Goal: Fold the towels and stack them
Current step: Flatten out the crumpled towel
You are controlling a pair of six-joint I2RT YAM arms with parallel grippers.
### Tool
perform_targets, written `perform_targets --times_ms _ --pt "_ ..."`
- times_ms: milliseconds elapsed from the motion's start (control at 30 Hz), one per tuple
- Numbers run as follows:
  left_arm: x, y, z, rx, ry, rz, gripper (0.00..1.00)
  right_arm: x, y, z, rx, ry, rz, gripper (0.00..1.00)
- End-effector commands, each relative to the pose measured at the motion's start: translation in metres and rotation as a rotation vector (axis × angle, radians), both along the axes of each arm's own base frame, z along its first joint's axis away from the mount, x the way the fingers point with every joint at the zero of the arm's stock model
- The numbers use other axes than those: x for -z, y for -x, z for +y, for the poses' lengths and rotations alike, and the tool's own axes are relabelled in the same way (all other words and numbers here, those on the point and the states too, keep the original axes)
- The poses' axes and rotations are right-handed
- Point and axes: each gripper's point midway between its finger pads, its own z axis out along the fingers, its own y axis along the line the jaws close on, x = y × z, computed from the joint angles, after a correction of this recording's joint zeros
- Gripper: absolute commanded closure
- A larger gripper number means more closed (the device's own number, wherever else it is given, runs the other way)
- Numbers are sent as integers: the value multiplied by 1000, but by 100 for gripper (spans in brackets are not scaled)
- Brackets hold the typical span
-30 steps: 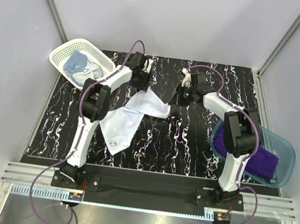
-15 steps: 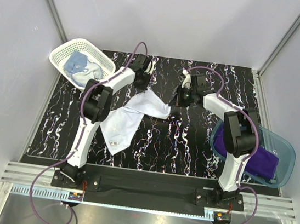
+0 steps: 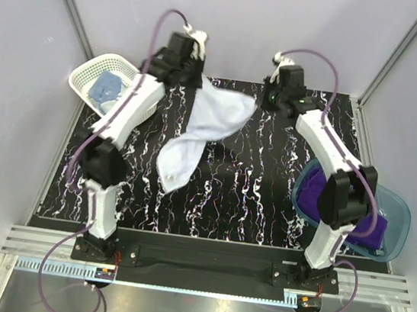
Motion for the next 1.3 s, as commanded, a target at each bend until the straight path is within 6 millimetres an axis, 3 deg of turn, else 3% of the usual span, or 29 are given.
perform_targets --times_ms 0,67,100,167,267,300,400,500,667,733,833,933,1000,1067,1167,1200,1233,1267 --pt "-172 31 16 -21 160 -352 100 -164 6 -32 96 -4 -345 100" --pt "-196 47 20 -16 189 -393 100 -193 18 -33 76 -23 -395 100" --pt "-224 67 23 6 233 -447 100 -218 31 -36 69 -40 -445 100" --pt "-235 87 23 30 273 -458 100 -240 50 -35 28 -68 -490 100" --pt "-261 129 21 98 375 -510 100 -271 95 -34 -54 -133 -583 100" --pt "-263 143 16 143 400 -509 100 -276 118 -39 -61 -153 -606 100" --pt "-271 181 16 180 451 -524 100 -288 159 -47 -83 -203 -677 100" --pt "-268 213 11 238 502 -512 100 -294 189 -54 -87 -254 -711 100" --pt "-269 255 -2 342 595 -481 100 -296 216 -57 -105 -300 -716 100" --pt "-270 260 -3 335 605 -477 100 -304 224 -61 -95 -317 -733 100" --pt "-274 250 2 281 583 -489 100 -314 220 -68 -46 -320 -767 100" --pt "-252 221 4 192 495 -431 100 -307 197 -76 25 -269 -762 100" --pt "-234 203 5 147 441 -409 100 -288 175 -74 50 -226 -732 100" --pt "-203 176 2 108 415 -354 100 -274 156 -70 53 -201 -724 100" --pt "-163 138 3 50 398 -292 100 -235 116 -57 47 -163 -655 100" --pt "-155 128 4 41 396 -281 100 -212 97 -50 45 -145 -611 100" --pt "-145 118 5 29 393 -267 100 -207 85 -46 42 -150 -622 100" --pt "-122 91 7 0 380 -235 100 -190 75 -43 41 -144 -600 100"
